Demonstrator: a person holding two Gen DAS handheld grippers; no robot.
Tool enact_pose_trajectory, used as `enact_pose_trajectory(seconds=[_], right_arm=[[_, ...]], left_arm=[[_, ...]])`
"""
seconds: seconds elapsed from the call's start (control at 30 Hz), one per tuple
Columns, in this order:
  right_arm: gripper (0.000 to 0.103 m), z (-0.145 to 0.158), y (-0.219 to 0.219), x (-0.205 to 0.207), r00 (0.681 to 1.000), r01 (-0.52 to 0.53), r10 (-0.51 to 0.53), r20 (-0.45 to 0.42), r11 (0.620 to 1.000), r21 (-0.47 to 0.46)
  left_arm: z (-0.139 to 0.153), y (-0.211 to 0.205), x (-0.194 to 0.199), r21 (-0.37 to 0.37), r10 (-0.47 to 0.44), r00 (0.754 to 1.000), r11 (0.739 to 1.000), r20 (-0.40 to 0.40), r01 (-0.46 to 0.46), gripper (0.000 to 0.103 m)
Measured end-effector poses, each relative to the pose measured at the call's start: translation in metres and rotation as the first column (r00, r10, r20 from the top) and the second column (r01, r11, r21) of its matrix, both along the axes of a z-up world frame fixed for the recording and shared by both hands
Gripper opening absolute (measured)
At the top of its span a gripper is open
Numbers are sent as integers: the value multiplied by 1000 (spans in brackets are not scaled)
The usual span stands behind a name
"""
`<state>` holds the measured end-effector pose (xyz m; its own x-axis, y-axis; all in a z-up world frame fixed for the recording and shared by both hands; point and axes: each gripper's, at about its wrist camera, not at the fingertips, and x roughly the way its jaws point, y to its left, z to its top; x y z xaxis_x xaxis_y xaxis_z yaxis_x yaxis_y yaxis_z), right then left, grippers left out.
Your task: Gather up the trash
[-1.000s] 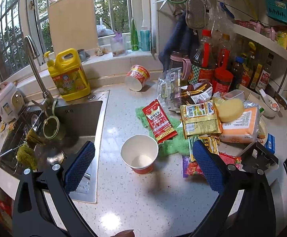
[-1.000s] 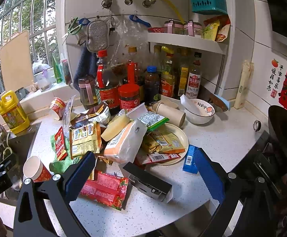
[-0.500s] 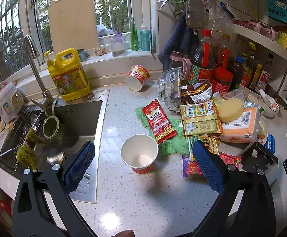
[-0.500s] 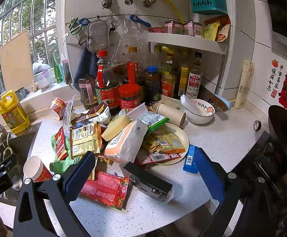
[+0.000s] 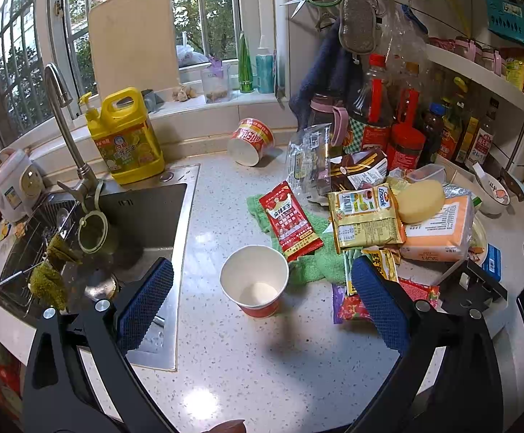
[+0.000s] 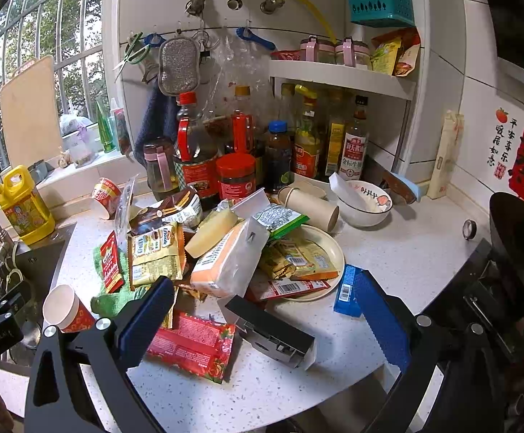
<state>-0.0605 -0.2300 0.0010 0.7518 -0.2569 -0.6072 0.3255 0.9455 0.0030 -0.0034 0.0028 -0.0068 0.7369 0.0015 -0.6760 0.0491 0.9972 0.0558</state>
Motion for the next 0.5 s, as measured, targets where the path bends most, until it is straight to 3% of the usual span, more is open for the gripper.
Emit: enact_pose_trajectory(seconds=[0.5], right_arm=[[98, 0, 1, 0, 1000, 2, -2, -2, 1000, -3]], left_arm=[[-1, -1, -1, -1, -3, 1000, 1000, -3, 3, 97]])
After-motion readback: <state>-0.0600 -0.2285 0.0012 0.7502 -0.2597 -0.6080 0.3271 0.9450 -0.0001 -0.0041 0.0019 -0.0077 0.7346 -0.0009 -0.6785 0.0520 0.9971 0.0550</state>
